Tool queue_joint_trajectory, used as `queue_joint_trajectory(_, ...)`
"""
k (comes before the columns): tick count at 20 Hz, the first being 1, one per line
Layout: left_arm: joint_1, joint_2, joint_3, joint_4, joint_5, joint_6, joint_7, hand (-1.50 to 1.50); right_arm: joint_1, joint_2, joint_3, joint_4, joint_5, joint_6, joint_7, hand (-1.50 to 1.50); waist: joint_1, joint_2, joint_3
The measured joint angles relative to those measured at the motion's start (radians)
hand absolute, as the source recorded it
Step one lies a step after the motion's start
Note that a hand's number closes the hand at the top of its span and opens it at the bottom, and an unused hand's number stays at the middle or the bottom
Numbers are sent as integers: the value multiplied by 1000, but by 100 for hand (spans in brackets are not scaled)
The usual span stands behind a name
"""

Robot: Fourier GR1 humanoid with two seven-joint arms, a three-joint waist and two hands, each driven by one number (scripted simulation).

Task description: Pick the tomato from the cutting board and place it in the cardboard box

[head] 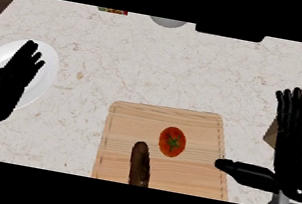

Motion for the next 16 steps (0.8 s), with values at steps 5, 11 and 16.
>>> queue_joint_trajectory(5,51,18,26,-24,35,-55,1,0,120,-2,80,-75,130,-9,-200,-150,-8,2,-2)
queue_joint_trajectory(11,73,26,33,-56,45,-67,16,0,199,-155,131,-194,415,-31,-23,-150,-16,-1,-7)
queue_joint_trajectory(16,67,40,49,-48,48,-79,18,0,212,-233,202,-306,671,12,241,-150,-17,1,-9)
